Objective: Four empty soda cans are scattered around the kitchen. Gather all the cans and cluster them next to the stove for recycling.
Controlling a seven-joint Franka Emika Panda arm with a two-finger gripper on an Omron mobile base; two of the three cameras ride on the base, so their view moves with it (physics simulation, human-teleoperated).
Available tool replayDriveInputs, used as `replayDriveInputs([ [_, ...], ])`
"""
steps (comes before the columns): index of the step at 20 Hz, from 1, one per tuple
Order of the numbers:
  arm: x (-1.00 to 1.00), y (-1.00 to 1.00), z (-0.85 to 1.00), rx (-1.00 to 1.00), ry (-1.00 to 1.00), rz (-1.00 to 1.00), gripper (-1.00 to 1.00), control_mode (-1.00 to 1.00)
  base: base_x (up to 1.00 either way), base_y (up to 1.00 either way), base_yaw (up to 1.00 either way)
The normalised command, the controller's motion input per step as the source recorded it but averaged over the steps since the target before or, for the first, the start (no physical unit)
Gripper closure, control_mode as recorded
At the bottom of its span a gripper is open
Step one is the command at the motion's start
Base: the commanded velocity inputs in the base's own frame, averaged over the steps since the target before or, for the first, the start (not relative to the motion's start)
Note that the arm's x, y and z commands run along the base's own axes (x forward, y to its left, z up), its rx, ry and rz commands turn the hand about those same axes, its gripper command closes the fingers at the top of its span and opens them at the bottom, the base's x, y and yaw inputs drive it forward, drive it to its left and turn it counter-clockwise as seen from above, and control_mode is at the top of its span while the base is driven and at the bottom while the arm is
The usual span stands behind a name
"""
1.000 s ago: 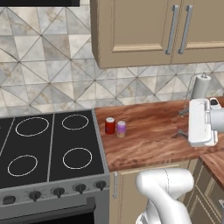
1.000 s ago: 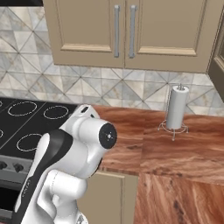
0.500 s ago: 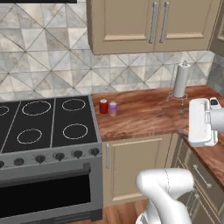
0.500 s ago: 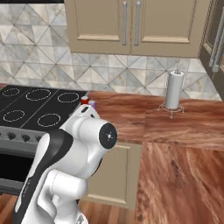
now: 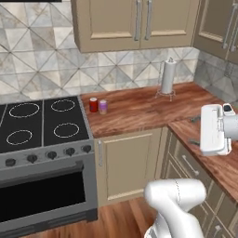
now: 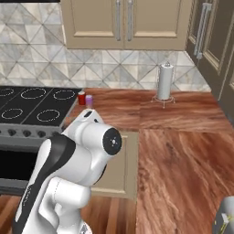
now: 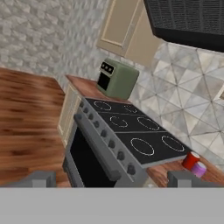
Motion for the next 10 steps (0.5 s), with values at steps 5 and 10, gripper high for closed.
replayDriveInputs([
  [5,0.00,0.00,0.00,0.00,0.00,0.00,-1.00,1.00,-0.14,-0.21,-0.34],
  [10,0.00,0.00,0.00,0.00,0.00,0.00,-1.00,1.00,-0.01,-0.05,-0.43],
])
